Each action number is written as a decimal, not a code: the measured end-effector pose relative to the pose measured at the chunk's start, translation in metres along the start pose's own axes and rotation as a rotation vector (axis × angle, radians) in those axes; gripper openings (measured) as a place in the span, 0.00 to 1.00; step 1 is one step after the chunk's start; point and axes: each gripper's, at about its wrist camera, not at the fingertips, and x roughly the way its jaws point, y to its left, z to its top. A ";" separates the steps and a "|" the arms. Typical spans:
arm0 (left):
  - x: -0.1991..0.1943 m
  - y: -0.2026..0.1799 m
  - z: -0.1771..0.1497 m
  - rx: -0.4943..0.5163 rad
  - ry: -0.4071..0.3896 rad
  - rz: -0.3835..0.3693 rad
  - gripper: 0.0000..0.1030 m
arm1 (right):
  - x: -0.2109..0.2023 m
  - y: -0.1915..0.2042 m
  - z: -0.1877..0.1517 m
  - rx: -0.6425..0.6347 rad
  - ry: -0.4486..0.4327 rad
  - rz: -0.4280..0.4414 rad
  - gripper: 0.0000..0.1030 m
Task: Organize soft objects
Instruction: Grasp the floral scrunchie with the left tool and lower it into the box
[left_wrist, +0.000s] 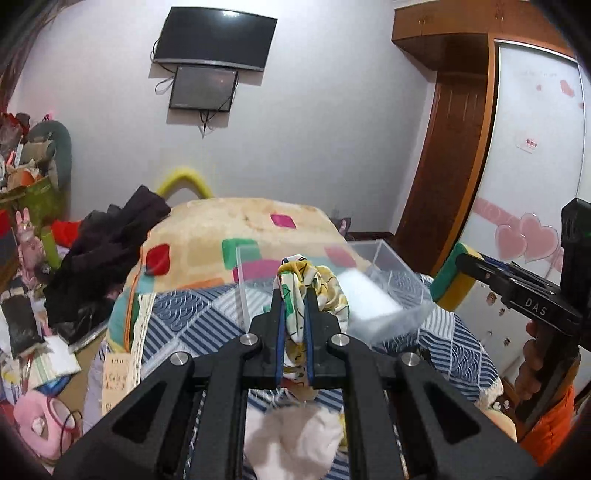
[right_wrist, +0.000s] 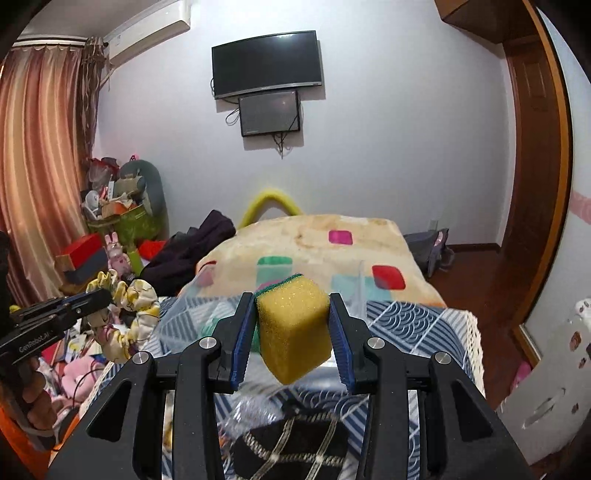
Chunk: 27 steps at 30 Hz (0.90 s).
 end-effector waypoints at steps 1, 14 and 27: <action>0.003 -0.001 0.003 0.005 -0.008 0.008 0.08 | 0.002 -0.001 0.000 0.000 -0.001 -0.003 0.35; 0.078 0.009 0.012 -0.030 0.055 -0.030 0.08 | 0.049 -0.011 -0.014 -0.008 0.078 -0.068 0.35; 0.116 0.014 -0.012 -0.036 0.177 -0.017 0.21 | 0.062 -0.011 -0.022 -0.029 0.155 -0.070 0.46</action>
